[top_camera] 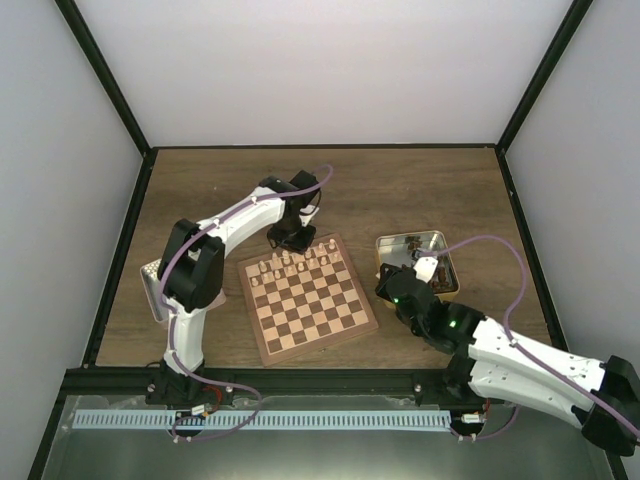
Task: Set up the chess pieces on the board
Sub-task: Place the chess piece on the chessboard.
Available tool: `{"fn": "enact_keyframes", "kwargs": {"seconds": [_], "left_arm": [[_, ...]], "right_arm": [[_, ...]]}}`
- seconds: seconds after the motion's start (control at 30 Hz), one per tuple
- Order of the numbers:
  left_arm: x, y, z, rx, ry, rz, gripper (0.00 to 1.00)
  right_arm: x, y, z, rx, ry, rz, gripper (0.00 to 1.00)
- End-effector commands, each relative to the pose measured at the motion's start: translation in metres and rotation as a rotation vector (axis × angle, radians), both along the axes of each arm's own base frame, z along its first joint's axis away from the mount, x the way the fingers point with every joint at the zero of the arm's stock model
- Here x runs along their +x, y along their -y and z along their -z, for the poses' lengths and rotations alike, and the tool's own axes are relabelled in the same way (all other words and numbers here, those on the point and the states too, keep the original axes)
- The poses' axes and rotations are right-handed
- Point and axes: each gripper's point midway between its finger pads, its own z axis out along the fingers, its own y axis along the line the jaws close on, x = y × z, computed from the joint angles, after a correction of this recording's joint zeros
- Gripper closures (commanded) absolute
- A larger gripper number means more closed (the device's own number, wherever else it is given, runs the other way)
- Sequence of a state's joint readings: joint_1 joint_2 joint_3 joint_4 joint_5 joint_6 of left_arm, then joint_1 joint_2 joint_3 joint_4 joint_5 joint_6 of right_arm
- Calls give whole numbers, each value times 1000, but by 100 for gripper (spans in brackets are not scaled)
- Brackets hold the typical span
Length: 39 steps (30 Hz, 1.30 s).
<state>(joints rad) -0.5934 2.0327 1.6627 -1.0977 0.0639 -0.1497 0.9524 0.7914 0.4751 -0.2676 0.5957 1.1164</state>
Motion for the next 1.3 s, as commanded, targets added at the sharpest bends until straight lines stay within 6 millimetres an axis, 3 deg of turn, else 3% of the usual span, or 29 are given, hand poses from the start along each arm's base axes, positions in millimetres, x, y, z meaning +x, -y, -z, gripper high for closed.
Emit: {"fn": "enact_keyframes", "kwargs": {"seconds": [0.0,0.23,0.4,0.53,0.67,0.87,1.0,1.1,1.27], "left_arm": [[8,0,-19,-12,49,-7,74],[15,1,-66,-96,179,-58,69],[12,1,-107,-232,327,-128,61],[-5,5,-134,-414,443,-140,52],[-45,16,-154,-656,527,-63,43],[-97,20,-174,-886,590,83,25],[-118,27,-178,-985,555,163,22],[-123,30,-168,-982,513,190,25],[-127,37,-160,-1003,455,202,41]], "right_arm": [[5,3,-8,-5,14,30,99],[8,-19,-23,35,60,-59,99],[14,-49,-40,144,39,-111,99],[21,-78,-50,252,-3,-145,99],[26,-97,-61,395,-34,-142,99],[30,-123,-77,565,-78,-161,99],[29,-143,-83,611,-115,-226,99],[27,-151,-86,641,-106,-269,99],[22,-167,-89,644,-117,-355,99]]}}
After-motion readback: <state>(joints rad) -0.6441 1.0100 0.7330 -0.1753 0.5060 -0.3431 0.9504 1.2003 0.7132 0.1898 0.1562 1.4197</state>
